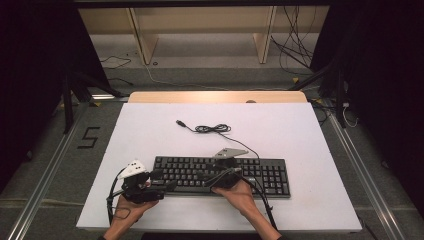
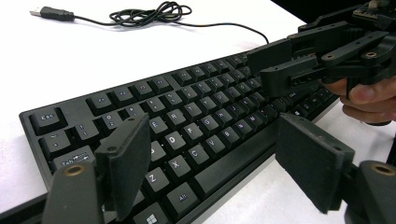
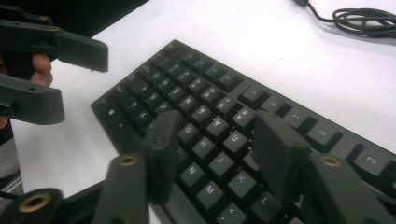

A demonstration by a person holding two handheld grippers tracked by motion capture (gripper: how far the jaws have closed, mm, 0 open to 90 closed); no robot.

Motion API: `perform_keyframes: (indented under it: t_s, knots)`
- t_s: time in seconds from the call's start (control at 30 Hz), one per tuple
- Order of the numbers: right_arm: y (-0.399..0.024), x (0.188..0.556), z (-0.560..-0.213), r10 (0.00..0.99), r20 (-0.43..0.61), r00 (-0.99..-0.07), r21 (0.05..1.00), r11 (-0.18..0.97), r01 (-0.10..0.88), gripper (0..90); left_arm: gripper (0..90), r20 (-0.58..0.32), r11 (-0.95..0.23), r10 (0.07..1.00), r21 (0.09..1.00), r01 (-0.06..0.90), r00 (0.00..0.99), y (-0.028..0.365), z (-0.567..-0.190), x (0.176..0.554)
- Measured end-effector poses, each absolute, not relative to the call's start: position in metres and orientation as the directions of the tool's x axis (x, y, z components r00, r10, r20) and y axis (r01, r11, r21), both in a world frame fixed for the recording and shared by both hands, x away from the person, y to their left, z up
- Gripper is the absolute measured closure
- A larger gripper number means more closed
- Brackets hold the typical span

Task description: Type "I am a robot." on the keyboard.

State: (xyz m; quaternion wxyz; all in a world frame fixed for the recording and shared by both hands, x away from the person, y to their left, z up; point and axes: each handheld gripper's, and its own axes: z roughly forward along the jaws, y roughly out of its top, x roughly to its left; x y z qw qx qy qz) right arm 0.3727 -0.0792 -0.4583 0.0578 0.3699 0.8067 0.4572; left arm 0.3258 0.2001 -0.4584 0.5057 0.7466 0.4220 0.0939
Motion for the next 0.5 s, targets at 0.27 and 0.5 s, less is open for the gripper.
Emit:
perform_keyframes:
  t_s: [0.27,0.5]
  knots:
    - [-0.073,0.370,-0.461,0.631,0.239,-0.738,0.778,0.330,0.534,69.9,26.3,-0.282,-0.138,0.726,0.834,0.534,0.627,0.202,-0.459,0.325]
    - [-0.062,0.366,-0.465,0.614,0.226,-0.756,0.770,0.363,0.525,85.3,26.3,-0.285,-0.132,0.728,0.834,0.535,0.623,0.203,-0.459,0.324]
